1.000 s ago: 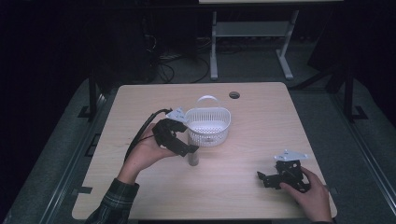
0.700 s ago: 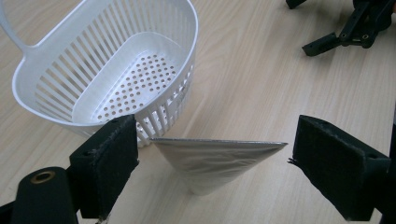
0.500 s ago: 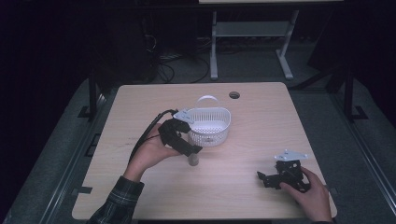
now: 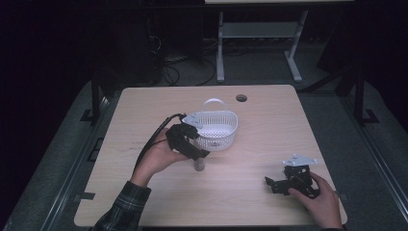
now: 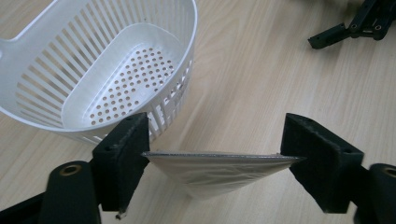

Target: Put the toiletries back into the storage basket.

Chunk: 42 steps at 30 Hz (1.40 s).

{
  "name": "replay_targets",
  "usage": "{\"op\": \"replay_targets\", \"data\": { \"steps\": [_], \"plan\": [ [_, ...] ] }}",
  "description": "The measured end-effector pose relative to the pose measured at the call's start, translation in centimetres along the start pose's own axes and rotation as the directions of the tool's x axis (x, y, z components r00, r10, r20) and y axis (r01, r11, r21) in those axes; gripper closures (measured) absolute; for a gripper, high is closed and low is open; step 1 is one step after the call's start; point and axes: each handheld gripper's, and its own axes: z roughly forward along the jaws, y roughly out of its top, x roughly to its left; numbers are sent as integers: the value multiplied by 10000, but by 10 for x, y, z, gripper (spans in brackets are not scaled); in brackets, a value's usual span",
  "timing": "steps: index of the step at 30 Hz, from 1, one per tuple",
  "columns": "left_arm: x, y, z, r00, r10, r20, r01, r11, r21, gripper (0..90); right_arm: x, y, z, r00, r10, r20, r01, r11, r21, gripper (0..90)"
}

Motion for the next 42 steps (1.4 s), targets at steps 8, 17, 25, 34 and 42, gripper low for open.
{"op": "replay_targets", "data": {
  "steps": [8, 17, 25, 34, 42],
  "plan": [
    [-1, 0, -1, 10000, 24, 11, -24, 10000, -29, 291, 0, 0, 0, 10000, 2, 1, -2, 10000, 0, 0],
    [-2, 0, -2, 9999, 136, -18, -136, 9999, -19, 296, 0, 0, 0, 10000, 3, 0, -3, 10000, 2, 0],
    [-1, 0, -3, 10000, 9, 41, -9, 10000, -74, 297, 0, 0, 0, 10000, 2, 0, -2, 10000, 2, 0],
    [1, -1, -9, 9995, -310, 60, 312, 9991, -276, 297, 0, 0, 0, 10000, 17, 2, -17, 10000, -2, 0],
    [5, -3, -15, 9988, -494, 8, 494, 9979, -426, 297, 0, 0, 0, 10000, 15, 3, -15, 10000, 0, 0]
  ]
}}
